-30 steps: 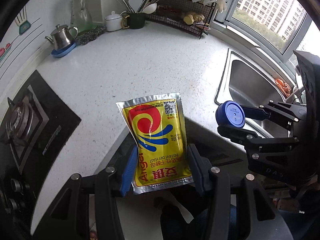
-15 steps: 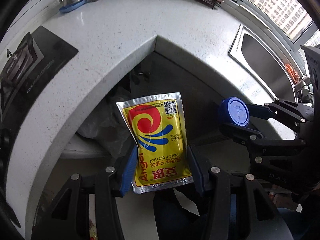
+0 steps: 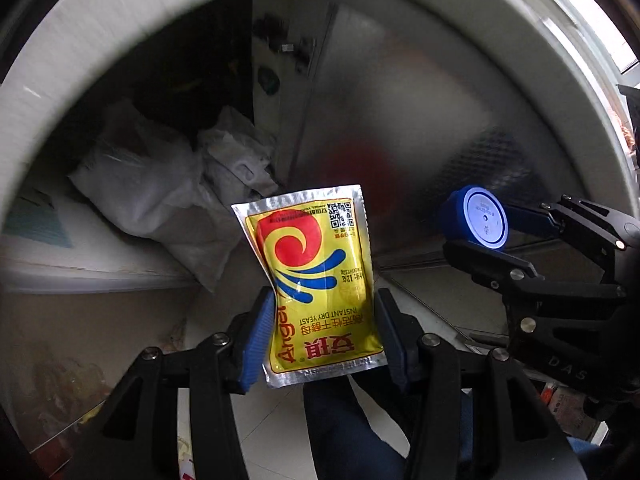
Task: Collect trash
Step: 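Carry the yeast packet and blue cap in both tools down toward the red bin, then open both tools to drop the packet and cap into the red bin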
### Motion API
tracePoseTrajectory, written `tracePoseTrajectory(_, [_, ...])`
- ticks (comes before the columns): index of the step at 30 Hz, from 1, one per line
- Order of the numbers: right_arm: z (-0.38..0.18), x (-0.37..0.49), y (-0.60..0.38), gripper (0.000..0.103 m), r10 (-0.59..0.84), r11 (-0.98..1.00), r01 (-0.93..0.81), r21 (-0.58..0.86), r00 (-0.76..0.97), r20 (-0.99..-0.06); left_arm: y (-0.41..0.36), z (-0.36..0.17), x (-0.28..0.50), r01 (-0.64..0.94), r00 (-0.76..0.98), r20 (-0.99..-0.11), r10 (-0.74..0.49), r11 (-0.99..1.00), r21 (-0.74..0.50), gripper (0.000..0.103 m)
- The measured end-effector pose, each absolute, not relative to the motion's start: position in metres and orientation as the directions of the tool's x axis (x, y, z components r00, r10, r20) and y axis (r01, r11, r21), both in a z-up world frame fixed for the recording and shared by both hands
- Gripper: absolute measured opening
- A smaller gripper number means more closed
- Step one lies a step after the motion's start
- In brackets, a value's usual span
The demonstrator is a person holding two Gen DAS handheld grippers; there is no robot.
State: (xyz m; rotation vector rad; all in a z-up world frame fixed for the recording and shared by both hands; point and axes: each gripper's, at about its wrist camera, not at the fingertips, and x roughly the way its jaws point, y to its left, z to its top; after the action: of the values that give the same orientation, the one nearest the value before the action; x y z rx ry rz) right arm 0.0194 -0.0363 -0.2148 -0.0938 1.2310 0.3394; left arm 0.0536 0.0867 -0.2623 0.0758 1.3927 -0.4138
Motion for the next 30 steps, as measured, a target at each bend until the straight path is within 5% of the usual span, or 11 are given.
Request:
tracePoseTrajectory(10, [-0.333, 0.039, -0.045, 0.043, 0.165, 0.966, -0.238, 0.104, 0.254, -0.953, 0.065, -0.393, 0.075, 0.371, 0.023, -0.970, -0.240, 0.903, -0.215, 0.048])
tracePoseTrajectory(20, [-0.384, 0.052, -0.054, 0.043, 0.144, 0.969, -0.227, 0.093, 0.221, -0.965, 0.059, -0.439, 0.090, 0.370, -0.015, -0.970, -0.243, 0.900, -0.231, 0.050])
tracePoseTrajectory(23, [-0.387, 0.052, -0.055, 0.043, 0.145, 0.972, -0.215, 0.099, 0.210, -0.967, 0.057, -0.439, 0.091, 0.364, -0.006, -0.970, -0.243, 0.903, -0.228, 0.063])
tracePoseTrajectory(25, [-0.388, 0.052, -0.056, 0.043, 0.144, 0.973, -0.210, 0.100, 0.206, -0.968, 0.058, -0.435, 0.090, 0.351, 0.003, -0.971, -0.239, 0.910, -0.222, 0.088])
tracePoseTrajectory(30, [-0.391, 0.057, -0.056, 0.043, 0.148, 0.971, -0.217, 0.105, 0.192, -0.970, 0.065, -0.446, 0.098, 0.334, 0.009, -0.976, -0.219, 0.920, -0.203, 0.095])
